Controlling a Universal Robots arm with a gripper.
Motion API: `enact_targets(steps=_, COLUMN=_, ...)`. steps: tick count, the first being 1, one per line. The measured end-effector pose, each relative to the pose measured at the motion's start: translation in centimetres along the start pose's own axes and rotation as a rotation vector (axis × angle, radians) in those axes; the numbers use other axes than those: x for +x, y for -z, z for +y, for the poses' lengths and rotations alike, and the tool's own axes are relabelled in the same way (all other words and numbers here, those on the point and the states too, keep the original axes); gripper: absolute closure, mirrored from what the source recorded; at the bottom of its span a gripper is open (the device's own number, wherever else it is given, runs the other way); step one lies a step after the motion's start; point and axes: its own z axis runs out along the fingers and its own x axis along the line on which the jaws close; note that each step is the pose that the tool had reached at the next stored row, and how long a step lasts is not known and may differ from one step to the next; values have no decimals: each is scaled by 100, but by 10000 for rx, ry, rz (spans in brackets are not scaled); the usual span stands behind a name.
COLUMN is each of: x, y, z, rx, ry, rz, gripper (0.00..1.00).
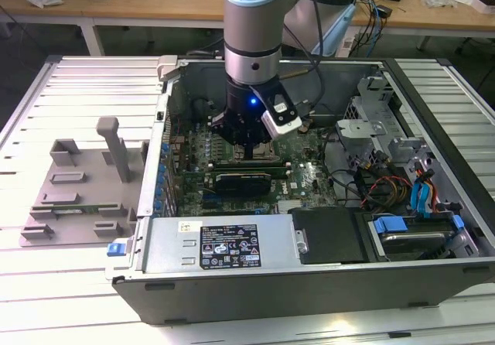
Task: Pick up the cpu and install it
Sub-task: 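Install the second cpu locking lever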
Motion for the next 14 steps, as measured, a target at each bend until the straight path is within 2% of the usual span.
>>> enact_targets(steps=1, x=18, y=-4, z=0, rx=-125, ry=27, rz=-2, gripper=89)
enact_targets(steps=2, x=41, y=-8, z=-1, rx=-161, ry=32, rz=-4, gripper=89)
enact_targets(steps=7, x=54, y=-14, z=-79, rx=-169, ry=30, rz=-3, gripper=89)
enact_targets(steps=8, x=69, y=-23, z=-88, rx=-354, ry=28, rz=-5, gripper=89)
enact_targets(steps=9, x=79, y=-26, z=-91, rx=-500, ry=23, rz=-7, gripper=89)
enact_targets(steps=10, x=92, y=-27, z=-90, rx=-706, ry=15, rz=-12, gripper=89)
enact_targets(steps=11, x=104, y=-27, z=-91, rx=-764, ry=15, rz=-13, gripper=89)
enact_targets(steps=14, x=123, y=-49, z=-124, rx=-763, ry=15, rz=-12, gripper=89)
